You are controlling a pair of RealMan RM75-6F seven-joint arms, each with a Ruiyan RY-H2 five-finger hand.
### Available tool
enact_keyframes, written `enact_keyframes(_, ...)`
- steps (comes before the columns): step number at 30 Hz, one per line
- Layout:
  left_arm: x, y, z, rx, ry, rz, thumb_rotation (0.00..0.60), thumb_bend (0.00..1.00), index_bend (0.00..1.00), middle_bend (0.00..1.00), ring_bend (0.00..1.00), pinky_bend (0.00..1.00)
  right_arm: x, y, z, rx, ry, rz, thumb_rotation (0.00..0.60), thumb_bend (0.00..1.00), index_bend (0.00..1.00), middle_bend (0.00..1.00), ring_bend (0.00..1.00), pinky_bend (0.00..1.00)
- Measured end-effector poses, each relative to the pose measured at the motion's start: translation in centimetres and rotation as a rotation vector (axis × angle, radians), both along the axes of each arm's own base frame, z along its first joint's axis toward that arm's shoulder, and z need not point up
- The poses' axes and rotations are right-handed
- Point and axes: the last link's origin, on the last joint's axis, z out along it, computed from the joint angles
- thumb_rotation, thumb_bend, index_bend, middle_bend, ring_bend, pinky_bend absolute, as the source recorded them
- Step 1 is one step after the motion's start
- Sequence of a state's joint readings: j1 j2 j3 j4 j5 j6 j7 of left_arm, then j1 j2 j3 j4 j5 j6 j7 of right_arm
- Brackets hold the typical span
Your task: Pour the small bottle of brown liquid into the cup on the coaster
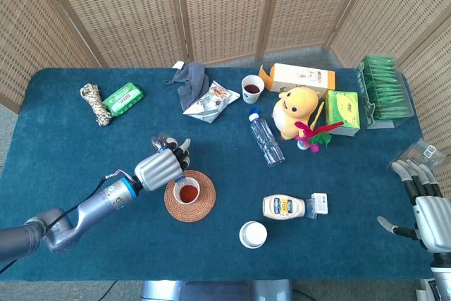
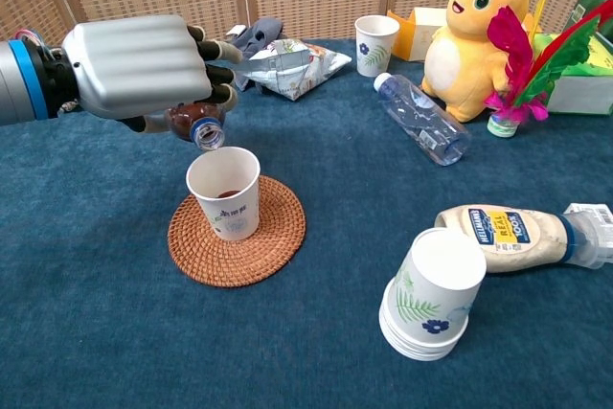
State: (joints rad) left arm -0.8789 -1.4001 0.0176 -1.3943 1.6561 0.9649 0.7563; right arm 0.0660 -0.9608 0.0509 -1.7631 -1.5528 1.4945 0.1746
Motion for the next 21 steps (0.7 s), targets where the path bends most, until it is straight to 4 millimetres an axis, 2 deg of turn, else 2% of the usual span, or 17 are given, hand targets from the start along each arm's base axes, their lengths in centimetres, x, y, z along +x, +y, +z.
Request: enact_keyframes(21, 0.43, -0.03, -0.51, 0.024, 0.066, -0.086, 0.6, 0.48, 0.39, 0.36, 0.17, 0.38, -0.04, 0.04, 0.28, -0.009, -0.014, 0.001, 0.6, 0.0, 0.0, 0.0, 0.0, 0.0)
